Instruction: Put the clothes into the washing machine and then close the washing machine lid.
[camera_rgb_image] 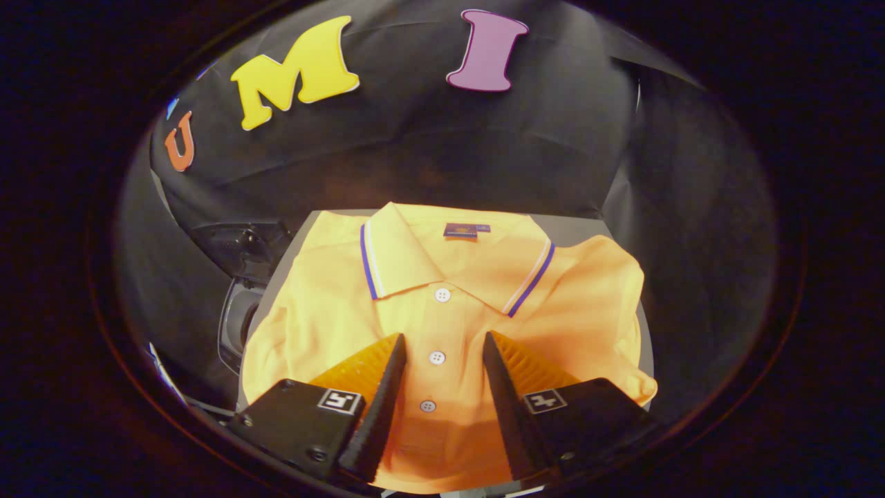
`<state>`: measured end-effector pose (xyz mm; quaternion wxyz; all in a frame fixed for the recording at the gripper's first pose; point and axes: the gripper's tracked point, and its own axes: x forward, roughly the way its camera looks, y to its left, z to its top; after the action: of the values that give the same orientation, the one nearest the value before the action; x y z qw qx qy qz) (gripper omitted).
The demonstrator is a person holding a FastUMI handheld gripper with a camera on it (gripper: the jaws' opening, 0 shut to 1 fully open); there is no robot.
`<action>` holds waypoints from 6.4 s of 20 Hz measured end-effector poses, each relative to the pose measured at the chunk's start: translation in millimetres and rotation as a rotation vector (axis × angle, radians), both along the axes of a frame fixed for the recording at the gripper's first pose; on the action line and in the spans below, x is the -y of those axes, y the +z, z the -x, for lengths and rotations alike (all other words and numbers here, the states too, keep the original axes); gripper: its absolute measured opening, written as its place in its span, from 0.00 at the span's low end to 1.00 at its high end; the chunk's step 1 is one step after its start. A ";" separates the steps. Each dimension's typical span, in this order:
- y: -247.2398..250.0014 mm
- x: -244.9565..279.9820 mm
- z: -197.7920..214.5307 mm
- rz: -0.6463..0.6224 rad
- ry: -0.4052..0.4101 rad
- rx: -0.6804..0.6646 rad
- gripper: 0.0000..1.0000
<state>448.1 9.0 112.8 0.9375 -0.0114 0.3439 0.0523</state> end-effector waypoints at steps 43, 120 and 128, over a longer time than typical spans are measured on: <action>161.5 -239.9 94.6 -0.321 0.312 0.207 0.06; 60.1 -311.4 -89.7 0.029 0.175 0.185 0.90; 78.6 -320.7 -121.2 0.040 0.131 0.228 0.90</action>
<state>569.3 329.7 191.4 0.9646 -0.0584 0.2348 0.1052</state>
